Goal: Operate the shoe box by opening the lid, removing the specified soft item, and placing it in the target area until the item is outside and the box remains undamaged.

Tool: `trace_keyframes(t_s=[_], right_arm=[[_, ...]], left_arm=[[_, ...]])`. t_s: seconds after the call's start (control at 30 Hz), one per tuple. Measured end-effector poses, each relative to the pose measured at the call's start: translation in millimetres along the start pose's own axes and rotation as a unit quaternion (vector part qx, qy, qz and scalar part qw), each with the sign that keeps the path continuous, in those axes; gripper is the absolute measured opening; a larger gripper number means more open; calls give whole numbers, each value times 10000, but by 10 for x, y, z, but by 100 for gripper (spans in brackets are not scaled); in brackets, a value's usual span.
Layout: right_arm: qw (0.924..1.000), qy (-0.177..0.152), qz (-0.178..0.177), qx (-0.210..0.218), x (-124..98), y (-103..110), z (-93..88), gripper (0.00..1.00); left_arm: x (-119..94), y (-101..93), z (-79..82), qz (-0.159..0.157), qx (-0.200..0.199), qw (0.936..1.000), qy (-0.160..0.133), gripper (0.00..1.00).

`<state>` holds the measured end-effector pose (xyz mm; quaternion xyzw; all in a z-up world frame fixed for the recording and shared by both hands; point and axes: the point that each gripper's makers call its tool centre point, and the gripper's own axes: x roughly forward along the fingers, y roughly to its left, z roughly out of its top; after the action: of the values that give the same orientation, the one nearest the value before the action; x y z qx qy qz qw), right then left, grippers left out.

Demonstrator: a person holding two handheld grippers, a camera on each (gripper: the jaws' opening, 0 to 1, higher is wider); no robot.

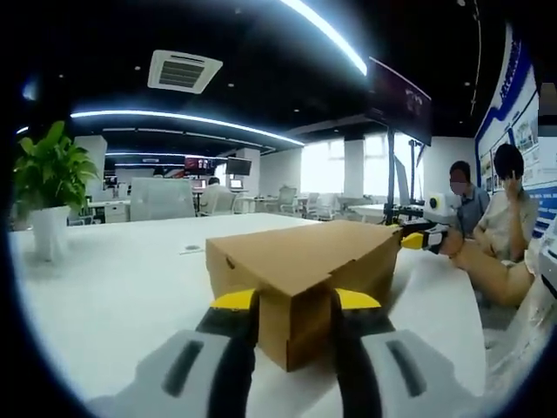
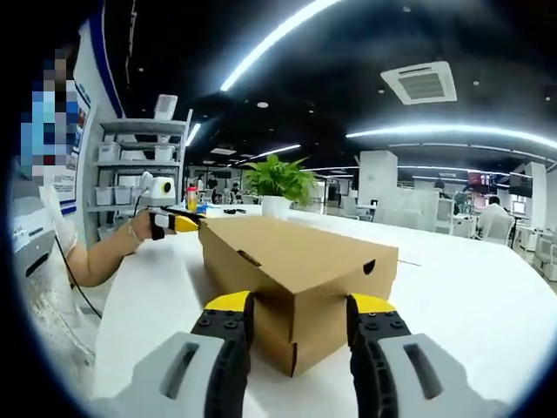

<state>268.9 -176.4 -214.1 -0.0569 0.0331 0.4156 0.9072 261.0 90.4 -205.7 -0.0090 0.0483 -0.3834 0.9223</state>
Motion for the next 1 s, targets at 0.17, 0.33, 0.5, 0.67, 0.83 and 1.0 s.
trace_keyframes(t_s=[0.17, 0.33, 0.5, 0.67, 0.83, 1.0], right_arm=[[10000, 6, 25, 60, -15, -6, 5, 41], [10000, 4, 41, 84, -23, -9, 8, 40], [9998, -15, 70, 191, -26, -23, 12, 40], [9997, -34, 85, 227, -28, -33, 19, 39], [9994, -49, 70, 345, -31, -77, 9, 38], [9991, -67, -4, 430, -30, -110, 0, 37]], left_arm=[[3, 19, -37, -8, -5, 10000, 95, 31], [8, 12, -60, -9, 42, 9999, 161, 31], [12, 0, -58, 1, 73, 9998, 179, 31], [15, -2, -54, 44, 142, 9997, 192, 31], [19, -27, -52, 32, 166, 9996, 208, 30], [16, -57, -55, -30, 160, 9996, 212, 29]])
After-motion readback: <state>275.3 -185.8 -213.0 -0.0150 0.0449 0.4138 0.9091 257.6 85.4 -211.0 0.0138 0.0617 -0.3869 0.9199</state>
